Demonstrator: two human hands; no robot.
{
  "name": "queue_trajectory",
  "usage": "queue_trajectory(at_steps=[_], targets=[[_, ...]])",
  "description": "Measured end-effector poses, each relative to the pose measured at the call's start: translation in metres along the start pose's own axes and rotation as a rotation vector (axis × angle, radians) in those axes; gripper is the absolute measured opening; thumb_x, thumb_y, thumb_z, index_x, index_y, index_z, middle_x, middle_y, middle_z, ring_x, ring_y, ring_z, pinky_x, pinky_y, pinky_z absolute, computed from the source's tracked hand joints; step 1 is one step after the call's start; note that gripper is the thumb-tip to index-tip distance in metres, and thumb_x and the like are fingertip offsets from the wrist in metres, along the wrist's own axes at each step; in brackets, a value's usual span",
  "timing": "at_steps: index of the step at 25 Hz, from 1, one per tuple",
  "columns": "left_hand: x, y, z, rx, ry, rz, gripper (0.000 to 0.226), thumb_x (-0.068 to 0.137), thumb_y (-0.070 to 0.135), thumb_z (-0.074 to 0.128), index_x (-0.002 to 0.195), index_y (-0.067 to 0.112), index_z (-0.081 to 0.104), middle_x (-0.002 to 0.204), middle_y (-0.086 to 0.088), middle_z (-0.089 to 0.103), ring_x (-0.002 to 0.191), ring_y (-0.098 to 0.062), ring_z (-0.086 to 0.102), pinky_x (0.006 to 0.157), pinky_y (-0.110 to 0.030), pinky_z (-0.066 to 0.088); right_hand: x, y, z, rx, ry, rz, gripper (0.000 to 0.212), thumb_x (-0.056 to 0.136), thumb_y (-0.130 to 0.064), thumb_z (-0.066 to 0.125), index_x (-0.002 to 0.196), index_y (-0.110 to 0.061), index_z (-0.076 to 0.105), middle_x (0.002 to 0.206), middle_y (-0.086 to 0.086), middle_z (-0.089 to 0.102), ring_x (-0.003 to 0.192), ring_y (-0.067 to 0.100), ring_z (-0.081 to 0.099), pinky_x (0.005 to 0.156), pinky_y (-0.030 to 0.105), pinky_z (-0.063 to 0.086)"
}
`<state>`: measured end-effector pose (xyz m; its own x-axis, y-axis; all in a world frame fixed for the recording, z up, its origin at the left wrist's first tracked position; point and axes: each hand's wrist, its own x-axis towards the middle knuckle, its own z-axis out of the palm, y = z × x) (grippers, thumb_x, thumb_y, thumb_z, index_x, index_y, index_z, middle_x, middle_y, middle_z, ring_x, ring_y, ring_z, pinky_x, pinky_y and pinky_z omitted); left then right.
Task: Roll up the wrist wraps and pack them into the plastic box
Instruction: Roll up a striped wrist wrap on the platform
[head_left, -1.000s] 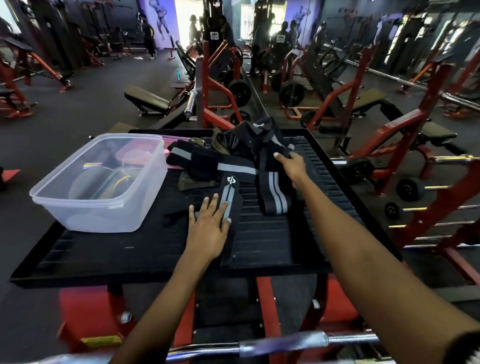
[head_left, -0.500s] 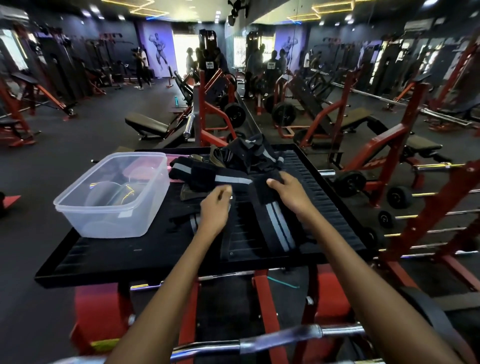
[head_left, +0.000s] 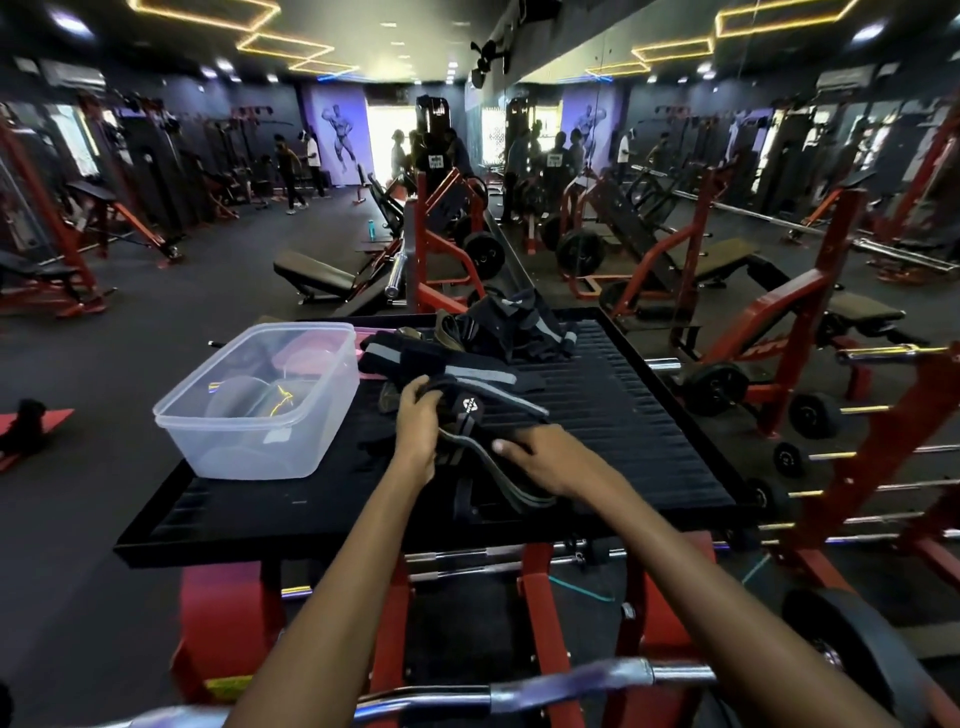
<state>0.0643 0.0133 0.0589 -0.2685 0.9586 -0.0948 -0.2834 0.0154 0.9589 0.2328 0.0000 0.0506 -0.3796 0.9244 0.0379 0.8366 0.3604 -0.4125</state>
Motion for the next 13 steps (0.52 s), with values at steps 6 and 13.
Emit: queue_trajectory(at_steps=[6, 13], targets=[[-0.002, -0.007, -0.027, 0.228, -0.108, -0.072, 0.034, 0.089, 0.017, 0.058, 0.123, 0.019, 0.055, 0.117, -0.010, 0.063, 0.091, -0.020, 0.063, 0.074, -0.033, 0.053, 0.007, 0.030, -0.003, 0.060, 0.311, 0.269, 0.038, 0.093, -0.030, 0.052, 0.126, -0.012, 0.052, 0.125, 0.006, 0.058, 0.122, 0.025, 0.052, 0.113, 0.046, 0.021], [-0.002, 0.001, -0.030, 0.022, -0.233, -0.160, 0.045, 0.091, 0.047, 0.050, 0.126, 0.018, 0.053, 0.119, -0.010, 0.064, 0.110, -0.031, 0.061, 0.075, -0.048, 0.057, 0.016, 0.028, -0.008, 1.313, 0.194, 0.143, 0.037, 0.095, -0.011, 0.051, 0.129, -0.023, 0.044, 0.113, 0.000, 0.058, 0.084, 0.020, 0.065, 0.064, 0.028, 0.053]])
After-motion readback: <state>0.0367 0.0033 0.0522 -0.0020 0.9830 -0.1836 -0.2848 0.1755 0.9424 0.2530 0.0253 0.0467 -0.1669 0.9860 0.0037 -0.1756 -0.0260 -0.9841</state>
